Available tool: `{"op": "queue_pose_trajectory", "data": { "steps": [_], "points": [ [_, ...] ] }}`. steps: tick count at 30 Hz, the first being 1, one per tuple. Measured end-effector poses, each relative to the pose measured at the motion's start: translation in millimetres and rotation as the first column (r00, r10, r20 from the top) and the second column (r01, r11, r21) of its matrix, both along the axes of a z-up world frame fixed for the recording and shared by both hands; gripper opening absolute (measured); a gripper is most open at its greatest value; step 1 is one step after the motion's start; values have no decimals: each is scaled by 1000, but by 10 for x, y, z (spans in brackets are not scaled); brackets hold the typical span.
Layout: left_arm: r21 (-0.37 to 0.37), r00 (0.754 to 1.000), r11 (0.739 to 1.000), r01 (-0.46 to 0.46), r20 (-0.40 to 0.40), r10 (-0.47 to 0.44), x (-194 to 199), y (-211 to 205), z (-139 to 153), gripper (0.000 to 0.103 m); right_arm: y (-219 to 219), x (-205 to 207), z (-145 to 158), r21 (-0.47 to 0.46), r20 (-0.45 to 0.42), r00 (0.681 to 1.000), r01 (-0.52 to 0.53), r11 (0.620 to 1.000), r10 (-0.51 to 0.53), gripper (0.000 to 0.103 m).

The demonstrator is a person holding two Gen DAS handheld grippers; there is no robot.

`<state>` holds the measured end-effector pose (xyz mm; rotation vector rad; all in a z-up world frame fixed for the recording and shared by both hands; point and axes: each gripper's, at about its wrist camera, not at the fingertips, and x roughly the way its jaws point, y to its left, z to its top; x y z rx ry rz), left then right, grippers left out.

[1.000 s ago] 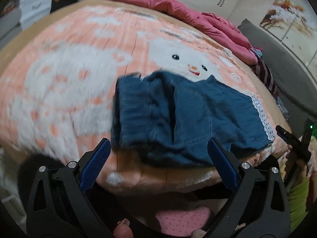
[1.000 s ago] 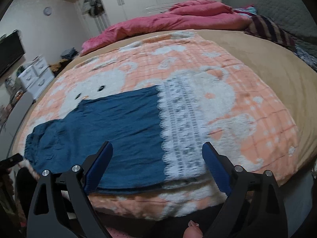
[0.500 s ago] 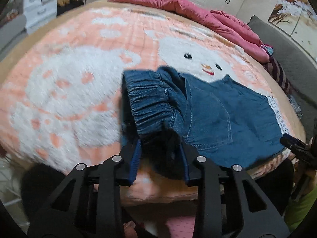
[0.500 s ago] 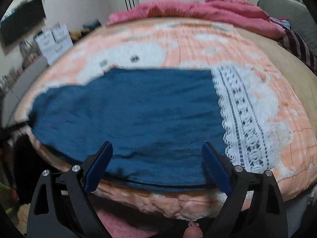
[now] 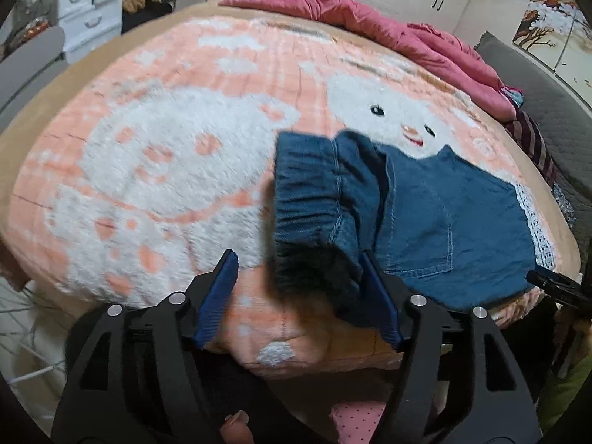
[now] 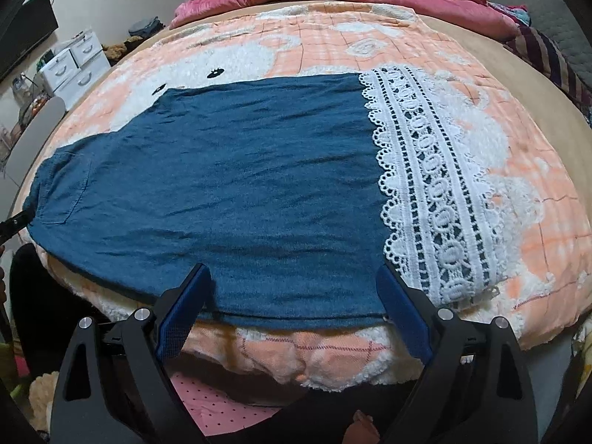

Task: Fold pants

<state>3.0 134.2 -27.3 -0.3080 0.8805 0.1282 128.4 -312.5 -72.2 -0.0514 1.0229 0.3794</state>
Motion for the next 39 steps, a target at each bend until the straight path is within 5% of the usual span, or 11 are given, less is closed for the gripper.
{"op": "queue_pose_trajectory", "data": {
  "steps": [3,8,14,25,39],
  "points": [
    [74,999,997,-33,33,30,-75,14,184,60,-63,-27,42,20,0,1000,5,1000,-5,90],
    [96,996,995,-25,82,17,-84,-33,418,62,-173,-107,181,57,30,999,21,998,-22,90],
    [96,983,988,123,125,-134,245,-553,534,70,-389,-202,505,83,163,979,107,991,-120,91],
    [168,945,937,308,64,-322,783,-1490,134,82,-376,-158,481,107,169,974,133,985,-150,91],
    [166,933,919,359,-68,-352,859,-1624,-358,82,-181,11,70,11,53,988,142,990,-143,91]
  ]
}}
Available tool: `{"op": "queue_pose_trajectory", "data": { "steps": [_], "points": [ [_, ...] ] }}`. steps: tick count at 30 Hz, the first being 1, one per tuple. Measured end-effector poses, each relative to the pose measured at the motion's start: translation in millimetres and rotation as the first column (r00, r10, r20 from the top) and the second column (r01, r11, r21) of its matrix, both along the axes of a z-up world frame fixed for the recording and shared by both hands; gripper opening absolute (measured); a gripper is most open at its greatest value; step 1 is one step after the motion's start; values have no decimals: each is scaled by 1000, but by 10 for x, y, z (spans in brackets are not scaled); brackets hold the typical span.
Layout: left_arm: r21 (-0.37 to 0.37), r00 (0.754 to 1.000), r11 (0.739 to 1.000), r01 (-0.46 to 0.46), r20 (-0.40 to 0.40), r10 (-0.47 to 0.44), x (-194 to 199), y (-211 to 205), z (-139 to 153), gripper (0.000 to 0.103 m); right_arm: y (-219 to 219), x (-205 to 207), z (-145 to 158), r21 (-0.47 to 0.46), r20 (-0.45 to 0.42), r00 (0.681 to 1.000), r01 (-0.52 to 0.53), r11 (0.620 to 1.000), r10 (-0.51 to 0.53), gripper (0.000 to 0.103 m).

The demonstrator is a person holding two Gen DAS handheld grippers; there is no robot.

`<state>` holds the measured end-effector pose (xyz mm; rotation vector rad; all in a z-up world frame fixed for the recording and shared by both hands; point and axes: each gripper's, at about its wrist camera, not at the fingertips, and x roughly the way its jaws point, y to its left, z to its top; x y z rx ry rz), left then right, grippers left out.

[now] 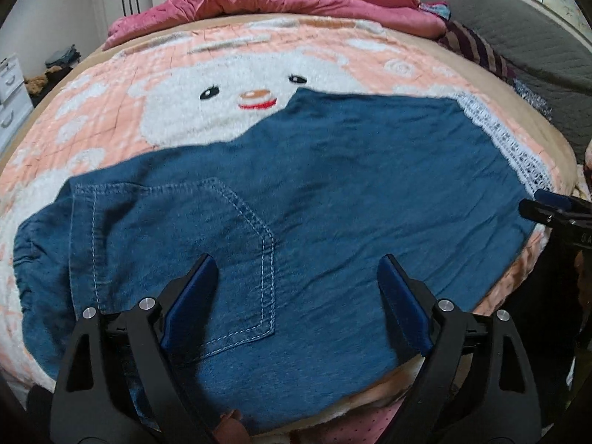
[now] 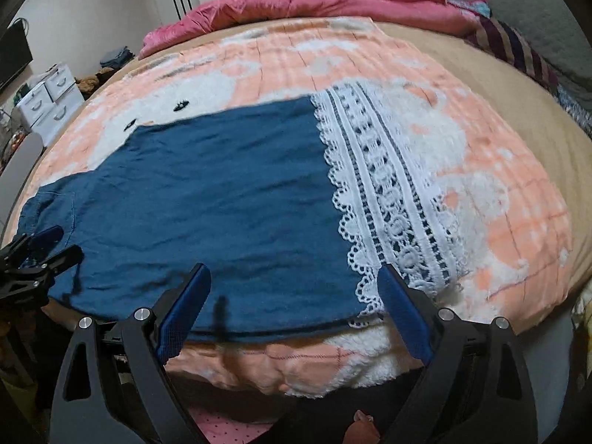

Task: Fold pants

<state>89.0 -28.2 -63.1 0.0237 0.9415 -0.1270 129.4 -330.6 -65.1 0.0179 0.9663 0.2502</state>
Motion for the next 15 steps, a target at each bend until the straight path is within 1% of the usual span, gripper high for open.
{"op": "queue_pose_trajectory", "data": {
  "steps": [3,6,9,15],
  "points": [
    [11,1000,1000,8,-1,-8,3,-1,-38,83,2,-3,-14,-5,-2,1000,-4,1000,4,91],
    [1,1000,1000,1,-10,-1,10,5,-9,83,13,-17,-2,-9,7,1000,-8,1000,8,91],
    [-39,1000,999,14,-11,-14,-2,-25,92,84,-23,-63,86,25,38,999,-4,1000,3,91],
    [-48,996,995,85,45,-82,35,-274,359,90,-165,-130,277,33,103,994,39,999,-42,91]
  ]
}}
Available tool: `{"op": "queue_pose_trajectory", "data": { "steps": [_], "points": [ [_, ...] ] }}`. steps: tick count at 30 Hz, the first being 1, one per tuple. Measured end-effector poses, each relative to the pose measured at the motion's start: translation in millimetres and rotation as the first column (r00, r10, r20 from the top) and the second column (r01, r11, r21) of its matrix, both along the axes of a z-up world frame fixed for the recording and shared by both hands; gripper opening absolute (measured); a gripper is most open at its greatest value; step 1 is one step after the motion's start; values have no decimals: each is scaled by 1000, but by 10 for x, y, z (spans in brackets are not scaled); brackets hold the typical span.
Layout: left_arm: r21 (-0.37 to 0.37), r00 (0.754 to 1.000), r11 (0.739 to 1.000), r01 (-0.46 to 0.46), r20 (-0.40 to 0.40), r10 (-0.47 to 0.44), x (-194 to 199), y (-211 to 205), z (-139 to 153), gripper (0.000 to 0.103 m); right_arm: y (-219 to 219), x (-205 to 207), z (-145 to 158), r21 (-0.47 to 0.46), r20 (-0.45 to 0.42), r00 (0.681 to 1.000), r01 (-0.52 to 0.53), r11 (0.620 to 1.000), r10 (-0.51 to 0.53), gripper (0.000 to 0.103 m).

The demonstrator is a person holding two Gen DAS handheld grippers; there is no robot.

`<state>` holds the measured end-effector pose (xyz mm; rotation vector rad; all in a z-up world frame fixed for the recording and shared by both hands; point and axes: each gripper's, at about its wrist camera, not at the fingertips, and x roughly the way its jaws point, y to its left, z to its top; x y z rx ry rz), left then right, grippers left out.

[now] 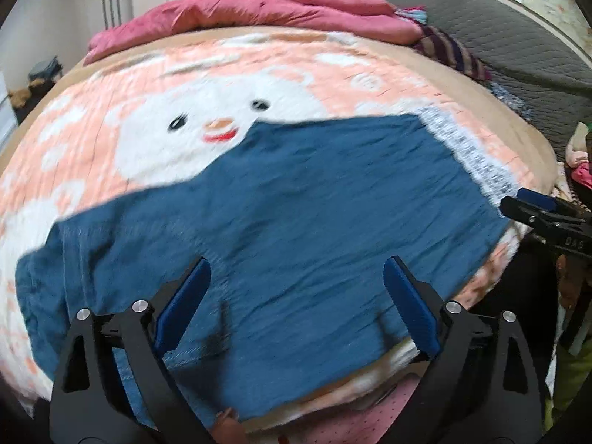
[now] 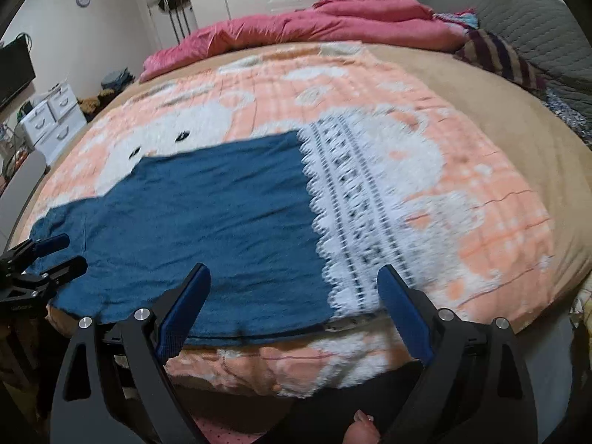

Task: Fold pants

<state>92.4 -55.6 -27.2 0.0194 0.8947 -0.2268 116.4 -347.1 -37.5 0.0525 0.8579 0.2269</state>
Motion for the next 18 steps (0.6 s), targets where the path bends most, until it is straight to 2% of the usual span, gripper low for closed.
{"op": "queue_pose_trajectory", "data": {
  "steps": [9,18],
  "points": [
    [19,996,996,86,35,-87,186,-441,199,93,-287,-52,153,35,52,997,61,998,-63,93],
    [53,990,990,129,58,-132,473,-723,318,93,-475,10,68,78,39,994,98,992,-101,93]
  ]
}}
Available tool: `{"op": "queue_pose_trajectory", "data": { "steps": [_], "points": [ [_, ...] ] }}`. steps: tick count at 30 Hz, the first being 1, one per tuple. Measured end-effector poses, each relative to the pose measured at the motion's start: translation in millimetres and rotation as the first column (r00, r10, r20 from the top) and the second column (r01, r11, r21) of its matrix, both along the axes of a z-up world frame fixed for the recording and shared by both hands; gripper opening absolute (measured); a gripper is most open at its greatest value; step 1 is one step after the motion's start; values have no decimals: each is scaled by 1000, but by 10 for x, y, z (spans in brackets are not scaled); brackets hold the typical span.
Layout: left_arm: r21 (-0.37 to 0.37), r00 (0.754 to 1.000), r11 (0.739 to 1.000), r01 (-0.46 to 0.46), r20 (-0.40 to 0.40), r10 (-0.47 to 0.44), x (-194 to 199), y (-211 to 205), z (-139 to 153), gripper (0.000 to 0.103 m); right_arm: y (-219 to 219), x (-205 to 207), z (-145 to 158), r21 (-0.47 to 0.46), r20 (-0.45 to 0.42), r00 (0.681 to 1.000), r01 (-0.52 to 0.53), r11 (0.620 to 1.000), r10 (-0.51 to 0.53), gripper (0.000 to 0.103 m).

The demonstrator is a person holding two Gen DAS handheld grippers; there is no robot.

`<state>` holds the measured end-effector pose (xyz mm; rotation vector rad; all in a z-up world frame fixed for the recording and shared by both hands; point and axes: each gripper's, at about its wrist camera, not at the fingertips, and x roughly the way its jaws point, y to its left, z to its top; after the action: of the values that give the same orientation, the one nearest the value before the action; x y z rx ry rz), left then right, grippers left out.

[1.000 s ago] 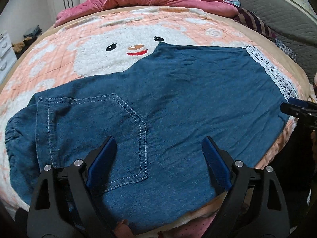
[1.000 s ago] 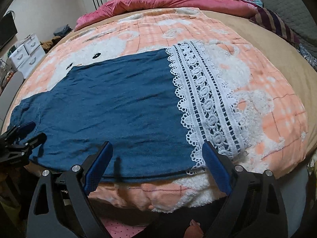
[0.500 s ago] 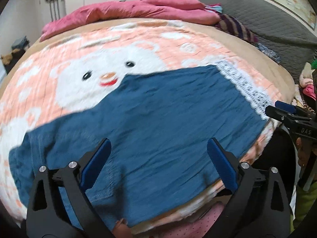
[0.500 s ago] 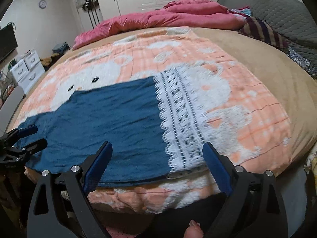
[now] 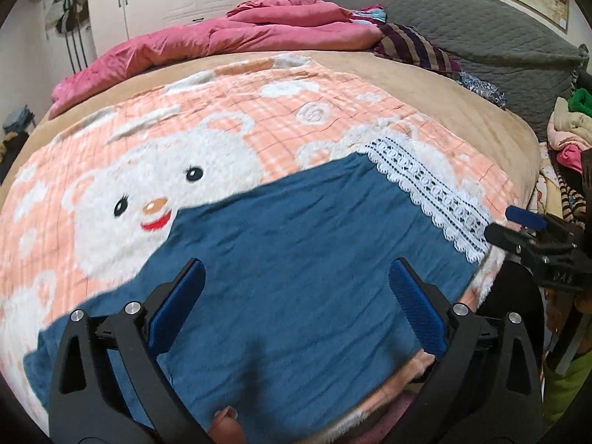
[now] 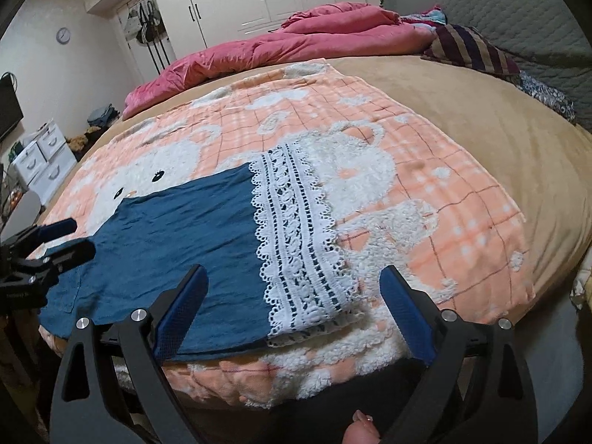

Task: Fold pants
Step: 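Grasp the lace trim edge with the right gripper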

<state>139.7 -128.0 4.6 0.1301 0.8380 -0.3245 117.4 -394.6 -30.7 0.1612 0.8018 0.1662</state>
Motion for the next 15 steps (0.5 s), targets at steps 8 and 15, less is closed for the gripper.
{"op": "queue_pose_trajectory", "data": {
  "steps": [8,15],
  "points": [
    [23,999,999,42,0,-42,334,-248,-2,93,-38,89,-102,29,-23,1000,4,1000,-3,93],
    [47,993,992,120,-20,-119,690,-543,-82,93,-56,142,-171,53,-46,999,3,999,-1,93]
  ]
}}
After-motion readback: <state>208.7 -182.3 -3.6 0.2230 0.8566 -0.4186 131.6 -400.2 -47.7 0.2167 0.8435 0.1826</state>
